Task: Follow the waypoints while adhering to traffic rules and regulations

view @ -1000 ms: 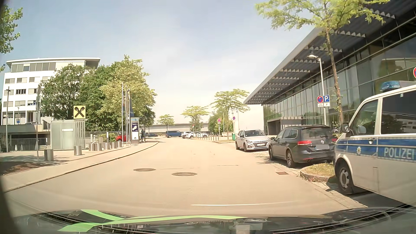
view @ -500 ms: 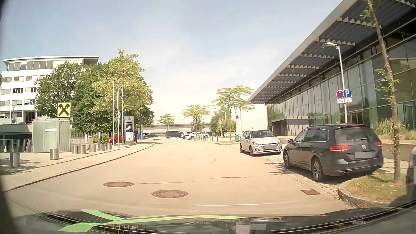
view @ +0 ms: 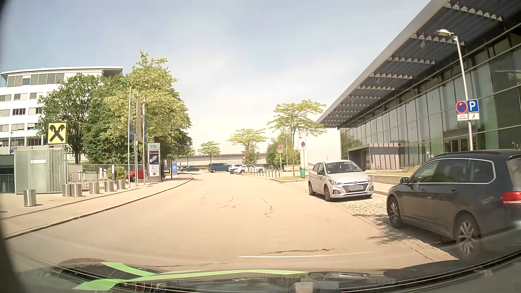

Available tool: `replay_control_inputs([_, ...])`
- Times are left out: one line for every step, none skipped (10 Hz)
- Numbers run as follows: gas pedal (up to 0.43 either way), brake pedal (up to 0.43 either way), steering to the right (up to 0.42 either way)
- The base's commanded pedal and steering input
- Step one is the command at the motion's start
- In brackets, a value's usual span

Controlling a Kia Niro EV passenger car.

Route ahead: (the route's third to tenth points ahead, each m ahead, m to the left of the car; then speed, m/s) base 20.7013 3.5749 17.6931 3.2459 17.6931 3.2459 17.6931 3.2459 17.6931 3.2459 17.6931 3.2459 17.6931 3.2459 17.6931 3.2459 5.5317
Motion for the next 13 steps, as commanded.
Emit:
replay_control_inputs([0.067,0.049,-0.023])
replay_control_inputs([0.067,0.079,-0.022])
replay_control_inputs([0.059,0.085,-0.022])
replay_control_inputs([0.039,0.079,-0.021])
replay_control_inputs([0.0,0.079,-0.022])
replay_control_inputs([0.0,0.079,-0.023])
replay_control_inputs([0.0,0.079,-0.023])
replay_control_inputs([0.0,0.091,-0.023])
replay_control_inputs([0.0,0.098,-0.022])
replay_control_inputs([0.0,0.104,-0.02])
replay_control_inputs([0.0,0.104,-0.02])
replay_control_inputs([0.0,0.098,-0.02])
replay_control_inputs([0.0,0.098,-0.02])
